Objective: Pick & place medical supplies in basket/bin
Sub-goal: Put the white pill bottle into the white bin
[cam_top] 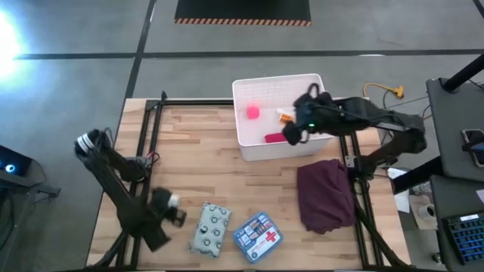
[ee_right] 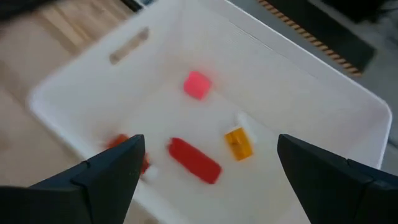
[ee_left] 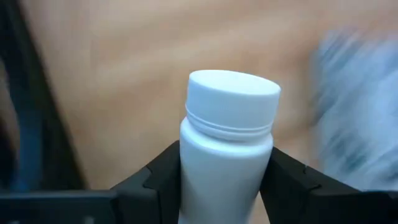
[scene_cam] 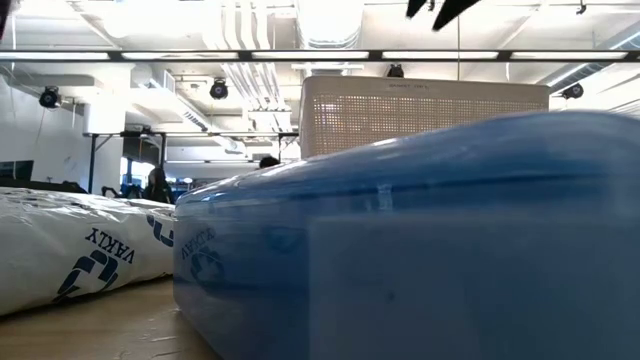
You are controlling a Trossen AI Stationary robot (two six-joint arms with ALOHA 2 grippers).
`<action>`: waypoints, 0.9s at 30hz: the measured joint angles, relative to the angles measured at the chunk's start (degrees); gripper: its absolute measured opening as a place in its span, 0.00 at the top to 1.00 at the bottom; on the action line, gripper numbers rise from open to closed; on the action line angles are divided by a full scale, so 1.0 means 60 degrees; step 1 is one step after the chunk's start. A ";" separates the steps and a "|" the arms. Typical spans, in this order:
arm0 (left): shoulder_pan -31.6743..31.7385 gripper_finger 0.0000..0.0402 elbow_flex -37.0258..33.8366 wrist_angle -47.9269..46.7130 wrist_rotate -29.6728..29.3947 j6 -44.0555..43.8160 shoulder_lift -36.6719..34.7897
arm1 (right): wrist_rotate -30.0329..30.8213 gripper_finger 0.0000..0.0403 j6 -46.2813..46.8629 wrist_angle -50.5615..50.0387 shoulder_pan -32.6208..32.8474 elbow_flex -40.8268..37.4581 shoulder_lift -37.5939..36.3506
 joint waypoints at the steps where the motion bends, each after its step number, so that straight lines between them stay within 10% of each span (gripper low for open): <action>1: 0.0153 0.62 0.0084 -0.0216 -0.1102 0.0334 -0.0372 | -0.0007 0.11 0.0244 -0.0069 0.0106 0.0000 -0.0199; 5: 0.1319 0.63 0.0359 -0.0142 -0.5411 0.2207 -0.1979 | 0.0146 0.11 0.1255 -0.0624 0.0649 -0.0004 -0.0782; 10: 0.4289 0.63 0.0401 0.1922 -0.6728 0.8047 -0.3522 | 0.0256 0.11 0.2571 -0.1929 0.1514 -0.0024 -0.1305; 16: 0.8399 0.63 -0.0412 0.9241 -0.2051 1.7062 -0.4191 | 0.0180 0.12 0.3475 -0.2487 0.2417 -0.0080 -0.1300; 22: 1.2281 0.62 -0.0487 1.0891 0.2570 1.7844 -0.2920 | 0.0194 0.11 0.4388 -0.2493 0.2897 -0.0208 -0.1156; 27: 1.3160 0.62 0.0551 1.1000 0.4453 1.8512 -0.1060 | 0.0082 0.11 0.4908 -0.2503 0.2932 -0.0527 -0.0939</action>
